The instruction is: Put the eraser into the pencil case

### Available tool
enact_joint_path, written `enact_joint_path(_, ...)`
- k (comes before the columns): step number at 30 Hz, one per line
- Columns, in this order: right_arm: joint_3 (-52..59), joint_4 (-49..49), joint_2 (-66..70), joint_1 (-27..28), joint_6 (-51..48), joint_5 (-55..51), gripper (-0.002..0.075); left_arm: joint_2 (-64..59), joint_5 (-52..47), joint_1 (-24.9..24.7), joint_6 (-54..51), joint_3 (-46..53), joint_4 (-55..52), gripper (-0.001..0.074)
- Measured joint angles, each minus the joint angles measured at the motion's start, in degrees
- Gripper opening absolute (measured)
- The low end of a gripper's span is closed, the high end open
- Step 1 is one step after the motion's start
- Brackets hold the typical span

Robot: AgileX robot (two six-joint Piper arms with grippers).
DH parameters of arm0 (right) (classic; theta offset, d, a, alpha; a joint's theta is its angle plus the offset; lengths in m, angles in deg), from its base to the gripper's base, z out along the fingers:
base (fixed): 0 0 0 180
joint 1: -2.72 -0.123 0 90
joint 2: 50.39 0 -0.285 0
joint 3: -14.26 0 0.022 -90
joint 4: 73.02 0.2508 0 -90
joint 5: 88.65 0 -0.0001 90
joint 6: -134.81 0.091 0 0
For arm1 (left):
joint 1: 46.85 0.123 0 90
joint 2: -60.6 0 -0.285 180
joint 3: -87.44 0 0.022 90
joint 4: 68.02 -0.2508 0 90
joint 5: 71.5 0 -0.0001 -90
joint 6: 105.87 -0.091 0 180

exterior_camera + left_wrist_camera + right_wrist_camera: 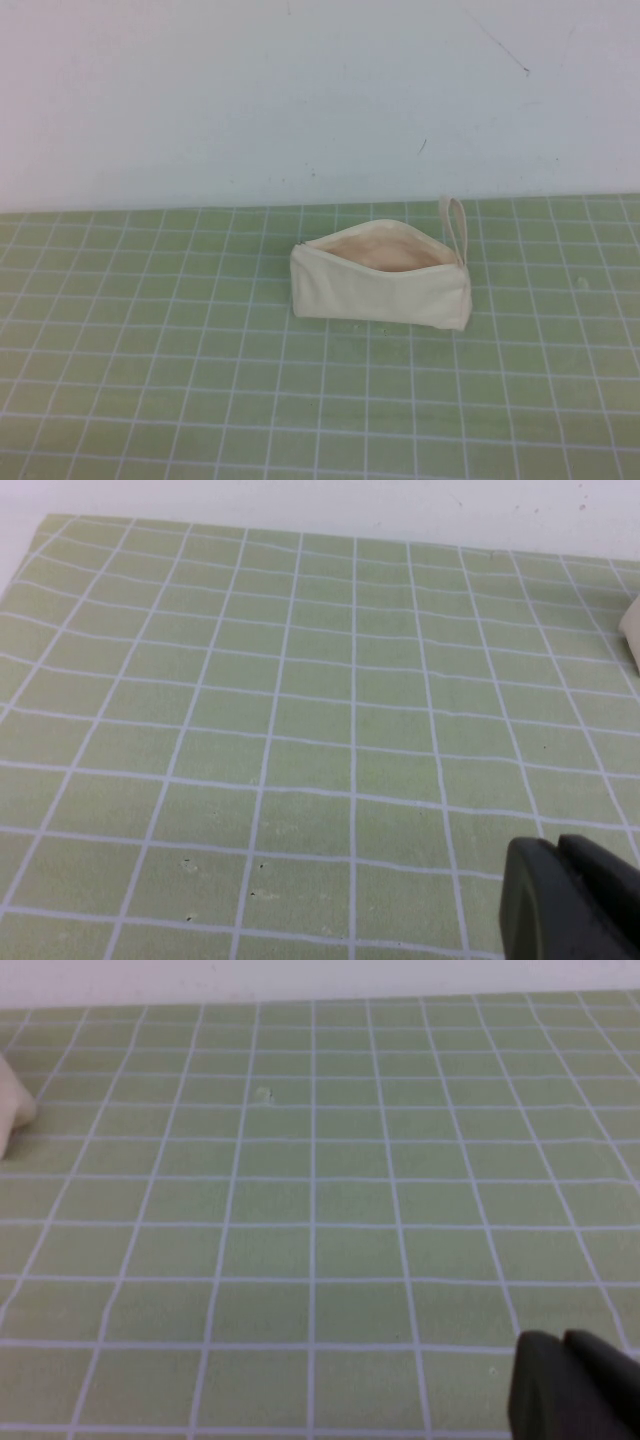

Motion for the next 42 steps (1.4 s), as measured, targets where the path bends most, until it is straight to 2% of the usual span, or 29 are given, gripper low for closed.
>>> enact_joint_path(4, 0.0, 1.2, 0.0, 0.0, -2.2, 0.0, 0.0001, 0.0, 0.0, 0.0, 0.0, 0.0, 0.0, -0.0001)
enact_joint_path(14, 0.0, 1.3, 0.0, 0.0, 1.2, 0.0, 0.0001, 0.0, 0.0, 0.0, 0.0, 0.0, 0.0, -0.0001)
enact_joint_path(42, 0.0, 0.7, 0.0, 0.0, 0.0, 0.0, 0.0001, 0.0, 0.0, 0.0, 0.0, 0.0, 0.0, -0.0001)
